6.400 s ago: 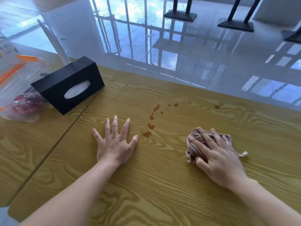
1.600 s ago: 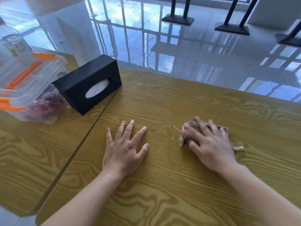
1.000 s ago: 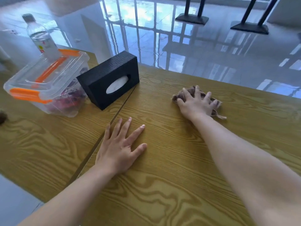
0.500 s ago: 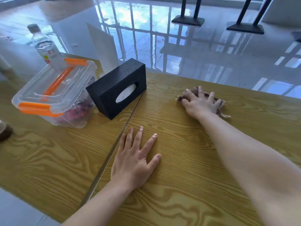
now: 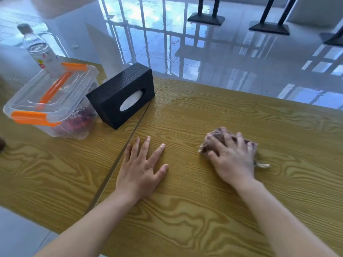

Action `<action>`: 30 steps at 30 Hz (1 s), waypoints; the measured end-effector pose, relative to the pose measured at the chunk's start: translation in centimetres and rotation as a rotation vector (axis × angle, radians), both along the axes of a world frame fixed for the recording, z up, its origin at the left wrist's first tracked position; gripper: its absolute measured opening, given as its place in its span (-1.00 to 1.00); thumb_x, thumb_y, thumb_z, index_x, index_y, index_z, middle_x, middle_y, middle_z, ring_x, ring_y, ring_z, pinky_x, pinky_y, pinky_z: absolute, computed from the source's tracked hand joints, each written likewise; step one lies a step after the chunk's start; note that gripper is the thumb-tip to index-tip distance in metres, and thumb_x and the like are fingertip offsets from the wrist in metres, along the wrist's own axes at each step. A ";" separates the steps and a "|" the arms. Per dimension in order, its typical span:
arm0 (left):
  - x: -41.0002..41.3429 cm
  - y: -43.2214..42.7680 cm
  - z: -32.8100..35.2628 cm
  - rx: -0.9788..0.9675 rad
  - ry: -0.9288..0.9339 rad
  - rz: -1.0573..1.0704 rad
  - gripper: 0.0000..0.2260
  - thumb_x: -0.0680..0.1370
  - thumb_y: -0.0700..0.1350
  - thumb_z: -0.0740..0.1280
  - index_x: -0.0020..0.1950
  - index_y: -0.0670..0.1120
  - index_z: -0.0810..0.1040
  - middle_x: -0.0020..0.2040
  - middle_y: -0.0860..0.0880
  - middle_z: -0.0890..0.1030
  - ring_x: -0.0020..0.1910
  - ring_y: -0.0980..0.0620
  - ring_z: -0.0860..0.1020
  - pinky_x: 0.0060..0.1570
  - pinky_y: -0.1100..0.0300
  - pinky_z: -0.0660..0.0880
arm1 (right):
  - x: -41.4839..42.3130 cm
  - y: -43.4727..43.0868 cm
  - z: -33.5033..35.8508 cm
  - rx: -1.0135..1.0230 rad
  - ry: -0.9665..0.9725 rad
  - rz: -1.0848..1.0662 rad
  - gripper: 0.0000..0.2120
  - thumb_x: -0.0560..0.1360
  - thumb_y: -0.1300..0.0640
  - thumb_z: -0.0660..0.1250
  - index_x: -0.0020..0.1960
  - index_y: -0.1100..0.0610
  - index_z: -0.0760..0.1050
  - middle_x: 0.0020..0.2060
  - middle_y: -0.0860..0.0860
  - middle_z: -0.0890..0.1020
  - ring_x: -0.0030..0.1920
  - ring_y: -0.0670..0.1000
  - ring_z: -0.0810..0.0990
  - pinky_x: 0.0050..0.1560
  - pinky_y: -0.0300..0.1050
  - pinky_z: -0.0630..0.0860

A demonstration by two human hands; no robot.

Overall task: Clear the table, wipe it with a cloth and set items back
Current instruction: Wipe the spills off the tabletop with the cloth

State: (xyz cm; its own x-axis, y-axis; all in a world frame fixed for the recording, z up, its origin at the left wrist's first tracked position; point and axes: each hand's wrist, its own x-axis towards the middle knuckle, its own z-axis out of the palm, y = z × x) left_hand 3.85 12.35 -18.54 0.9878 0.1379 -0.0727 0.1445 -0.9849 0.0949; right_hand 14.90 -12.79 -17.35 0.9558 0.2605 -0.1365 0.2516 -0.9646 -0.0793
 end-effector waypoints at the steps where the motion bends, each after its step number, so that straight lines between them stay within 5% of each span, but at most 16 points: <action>1: -0.1 -0.2 0.1 0.010 0.009 0.007 -0.39 0.52 0.42 -0.20 0.56 0.29 -0.14 0.62 -0.02 -0.13 0.58 -0.09 -0.21 0.54 -0.12 -0.17 | -1.9 1.2 0.1 0.032 0.006 0.077 -0.48 0.54 -0.38 -0.10 0.49 -0.44 -0.07 0.58 -0.17 -0.12 0.57 0.21 -0.11 0.49 0.30 -0.13; 6: -2.1 -2.5 0.2 -0.073 0.027 0.082 -0.43 0.52 0.38 -0.22 0.54 0.34 -0.13 0.62 0.02 -0.12 0.58 -0.04 -0.24 0.53 -0.12 -0.23 | -6.3 -2.1 0.3 0.056 0.031 0.391 -0.49 0.50 -0.40 -0.14 0.44 -0.53 -0.11 0.54 -0.28 -0.17 0.58 0.12 -0.19 0.51 0.21 -0.21; 9: -4.2 -4.3 0.0 -0.081 0.018 0.059 -0.45 0.54 0.37 -0.21 0.54 0.37 -0.10 0.62 0.04 -0.16 0.56 0.00 -0.31 0.51 -0.14 -0.31 | -5.2 -8.9 0.3 0.024 0.016 0.243 -0.55 0.44 -0.43 -0.24 0.32 -0.63 -0.18 0.52 -0.29 -0.22 0.58 0.08 -0.16 0.52 0.18 -0.17; 12: -4.7 -4.7 -0.2 -0.037 0.008 0.063 -0.47 0.55 0.36 -0.23 0.54 0.36 -0.14 0.61 0.05 -0.21 0.56 0.01 -0.33 0.50 -0.14 -0.31 | -4.4 -14.7 0.5 -0.022 0.042 -0.006 -0.45 0.41 -0.46 -0.32 0.41 -0.55 -0.13 0.55 -0.25 -0.17 0.58 0.11 -0.05 0.50 0.20 -0.05; 17: -4.7 -5.2 -0.2 -0.006 0.010 0.075 -0.46 0.55 0.34 -0.25 0.54 0.34 -0.18 0.61 0.02 -0.22 0.56 -0.02 -0.32 0.51 -0.16 -0.30 | -6.0 -12.3 -0.2 -0.044 0.007 -0.324 -0.46 0.55 -0.34 -0.17 0.52 -0.36 -0.01 0.60 -0.12 -0.07 0.56 0.20 -0.05 0.50 0.26 -0.07; 25: -4.8 -5.1 -0.1 0.008 0.034 0.072 -0.47 0.57 0.33 -0.24 0.54 0.33 -0.22 0.61 0.01 -0.23 0.56 -0.04 -0.31 0.51 -0.17 -0.27 | -8.6 -0.3 -0.2 0.057 -0.001 0.012 -0.47 0.57 -0.25 -0.05 0.54 -0.28 0.05 0.60 -0.05 -0.05 0.56 0.28 -0.10 0.49 0.31 -0.17; 30: -5.0 -4.8 -0.1 -0.017 0.013 0.045 -0.48 0.57 0.33 -0.24 0.53 0.34 -0.24 0.61 0.02 -0.25 0.55 -0.02 -0.36 0.50 -0.17 -0.28 | -5.8 -3.4 0.4 0.065 0.036 0.294 -0.41 0.47 -0.30 -0.14 0.50 -0.37 0.05 0.59 -0.17 0.00 0.58 0.13 -0.06 0.54 0.16 -0.11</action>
State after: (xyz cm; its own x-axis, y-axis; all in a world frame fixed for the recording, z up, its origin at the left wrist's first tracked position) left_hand -1.16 7.52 -18.69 0.9796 0.1810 -0.0877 0.1901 -0.9757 0.1091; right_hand 9.12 -16.19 -17.00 0.8329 0.5345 -0.1434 0.5151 -0.8435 -0.1522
